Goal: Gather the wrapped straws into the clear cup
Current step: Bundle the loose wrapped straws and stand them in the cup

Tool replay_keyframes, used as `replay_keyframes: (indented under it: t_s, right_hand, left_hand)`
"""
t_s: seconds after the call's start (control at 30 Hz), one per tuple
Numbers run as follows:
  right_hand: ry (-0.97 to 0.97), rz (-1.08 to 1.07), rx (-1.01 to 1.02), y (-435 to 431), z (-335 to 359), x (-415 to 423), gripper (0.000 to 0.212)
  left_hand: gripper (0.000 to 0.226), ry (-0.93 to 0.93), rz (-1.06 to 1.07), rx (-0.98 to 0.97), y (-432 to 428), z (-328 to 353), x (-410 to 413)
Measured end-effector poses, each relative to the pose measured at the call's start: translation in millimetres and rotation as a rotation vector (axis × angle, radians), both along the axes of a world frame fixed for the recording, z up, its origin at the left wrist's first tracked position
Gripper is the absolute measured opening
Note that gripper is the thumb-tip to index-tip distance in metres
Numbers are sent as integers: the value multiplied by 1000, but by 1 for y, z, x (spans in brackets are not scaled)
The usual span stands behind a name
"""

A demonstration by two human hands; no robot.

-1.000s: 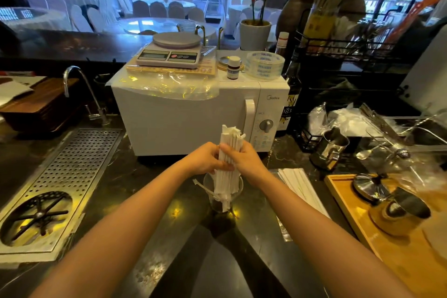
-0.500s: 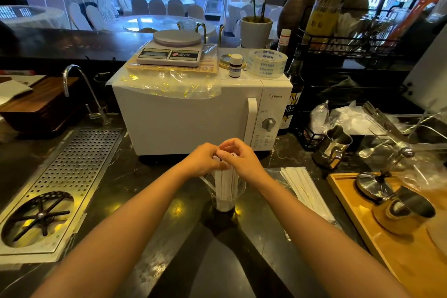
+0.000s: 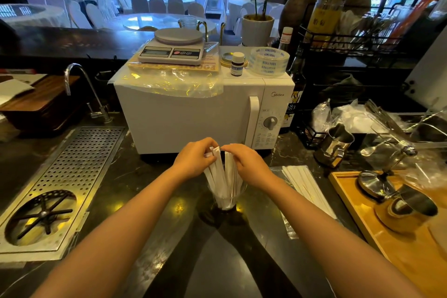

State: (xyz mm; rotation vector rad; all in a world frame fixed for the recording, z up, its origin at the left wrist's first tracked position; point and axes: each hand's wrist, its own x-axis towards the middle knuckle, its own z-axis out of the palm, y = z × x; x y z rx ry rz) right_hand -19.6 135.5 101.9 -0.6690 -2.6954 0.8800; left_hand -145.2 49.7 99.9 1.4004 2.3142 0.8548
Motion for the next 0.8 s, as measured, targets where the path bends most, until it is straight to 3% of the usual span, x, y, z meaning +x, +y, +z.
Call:
replay_keyframes:
  t_s: [0.3,0.53,0.8]
  right_hand:
    - [-274,87,326,11,-7,4,55]
    - [-388,41,349,14,-7,7,60]
    - [-362,-12,305,19,3,12,64]
  left_hand:
    - [51,149,-26,-100,3,-11,-3]
    - [59,195,-91,-286,2,-11,2]
    - [63,236,-73,-285,3,-3,7]
